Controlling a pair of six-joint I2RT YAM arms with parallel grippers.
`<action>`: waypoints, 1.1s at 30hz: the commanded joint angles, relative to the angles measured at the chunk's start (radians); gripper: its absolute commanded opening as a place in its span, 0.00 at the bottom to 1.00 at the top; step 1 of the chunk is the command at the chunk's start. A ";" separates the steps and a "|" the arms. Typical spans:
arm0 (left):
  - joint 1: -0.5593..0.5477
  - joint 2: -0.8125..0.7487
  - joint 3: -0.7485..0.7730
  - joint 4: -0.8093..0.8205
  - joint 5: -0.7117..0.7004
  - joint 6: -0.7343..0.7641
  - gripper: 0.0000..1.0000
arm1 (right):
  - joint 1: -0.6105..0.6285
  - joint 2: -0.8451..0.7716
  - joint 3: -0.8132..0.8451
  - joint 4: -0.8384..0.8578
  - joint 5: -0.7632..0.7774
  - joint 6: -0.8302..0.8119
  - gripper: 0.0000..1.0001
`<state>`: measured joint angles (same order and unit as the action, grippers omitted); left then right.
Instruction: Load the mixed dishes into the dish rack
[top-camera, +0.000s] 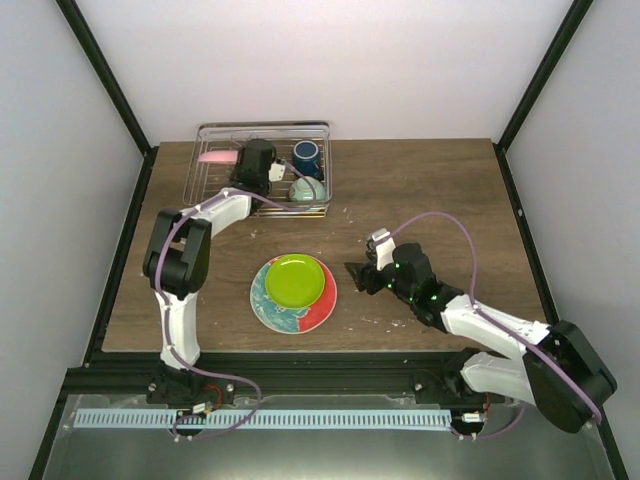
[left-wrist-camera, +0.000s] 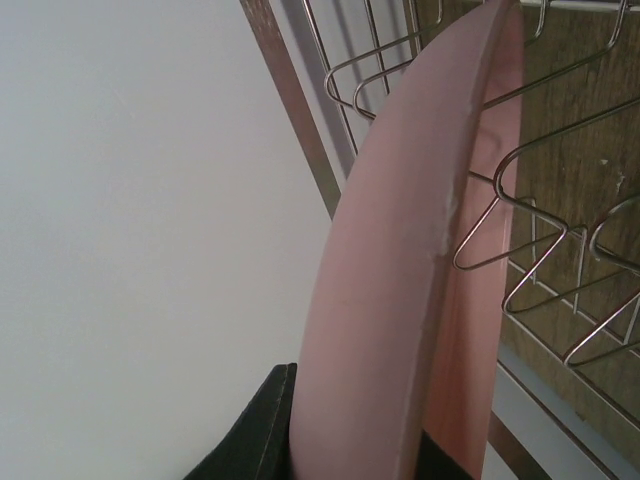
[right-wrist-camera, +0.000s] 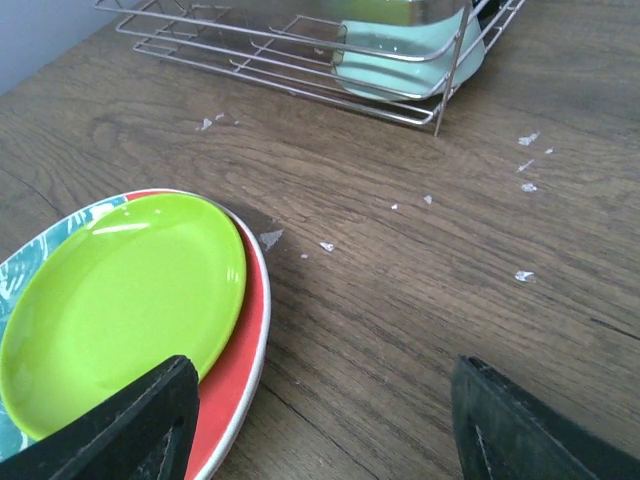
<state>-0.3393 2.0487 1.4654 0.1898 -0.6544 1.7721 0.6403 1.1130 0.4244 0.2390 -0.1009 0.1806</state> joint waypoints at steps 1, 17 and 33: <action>-0.001 0.023 0.028 0.060 -0.009 0.027 0.00 | -0.019 0.034 0.018 0.028 -0.025 0.005 0.70; -0.029 0.029 0.003 0.216 -0.067 0.035 1.00 | -0.028 0.068 0.029 0.037 -0.058 0.006 0.71; -0.154 -0.170 0.009 -0.032 -0.183 -0.383 1.00 | -0.028 -0.013 0.022 -0.022 -0.037 0.010 0.86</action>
<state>-0.4603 1.9495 1.4467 0.2298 -0.7635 1.5921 0.6193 1.1404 0.4255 0.2398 -0.1558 0.1841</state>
